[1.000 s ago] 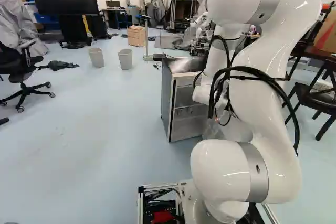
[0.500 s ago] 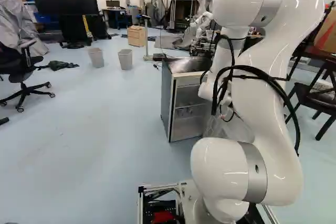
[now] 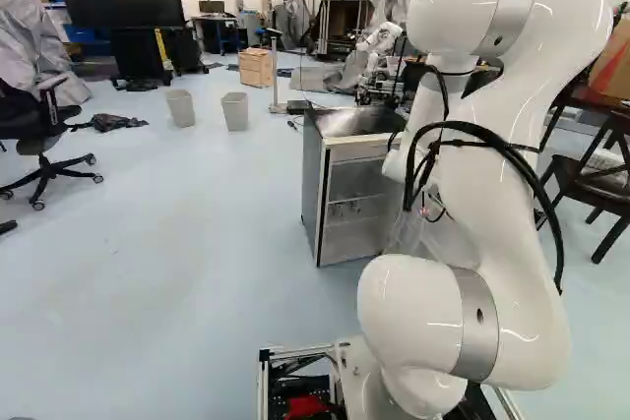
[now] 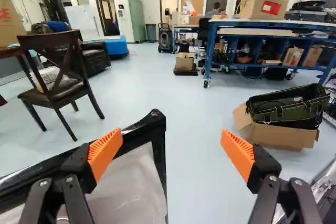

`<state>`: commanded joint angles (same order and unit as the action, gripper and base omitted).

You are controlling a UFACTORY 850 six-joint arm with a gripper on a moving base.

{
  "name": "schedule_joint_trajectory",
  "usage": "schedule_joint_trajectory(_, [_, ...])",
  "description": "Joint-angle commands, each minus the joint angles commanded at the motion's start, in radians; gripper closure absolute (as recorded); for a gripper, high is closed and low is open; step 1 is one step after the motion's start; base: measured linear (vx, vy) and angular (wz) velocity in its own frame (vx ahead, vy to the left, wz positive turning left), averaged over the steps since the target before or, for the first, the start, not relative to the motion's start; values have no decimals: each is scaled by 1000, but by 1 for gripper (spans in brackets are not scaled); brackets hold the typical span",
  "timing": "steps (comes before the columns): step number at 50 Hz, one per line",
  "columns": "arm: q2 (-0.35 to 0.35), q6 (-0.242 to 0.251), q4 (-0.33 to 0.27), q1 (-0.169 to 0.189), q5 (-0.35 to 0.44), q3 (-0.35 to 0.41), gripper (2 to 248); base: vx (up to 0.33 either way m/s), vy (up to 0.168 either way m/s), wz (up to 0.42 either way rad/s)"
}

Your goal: Grab a drink from the fridge

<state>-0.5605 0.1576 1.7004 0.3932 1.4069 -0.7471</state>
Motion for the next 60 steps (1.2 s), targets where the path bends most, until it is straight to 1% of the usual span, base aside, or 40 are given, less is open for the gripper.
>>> schedule_joint_trajectory(12, [-2,0,0,5,0,-3,3,0,0,0])
schedule_joint_trajectory(19, [10,0,-9,-6,0,21,3,0,0,0])
schedule_joint_trajectory(24, [23,0,-33,-19,0,50,3,0,0,0])
schedule_joint_trajectory(35, [59,0,-124,-56,0,125,3,0,0,0])
schedule_joint_trajectory(60, [157,0,-383,-153,0,305,3,0,0,0])
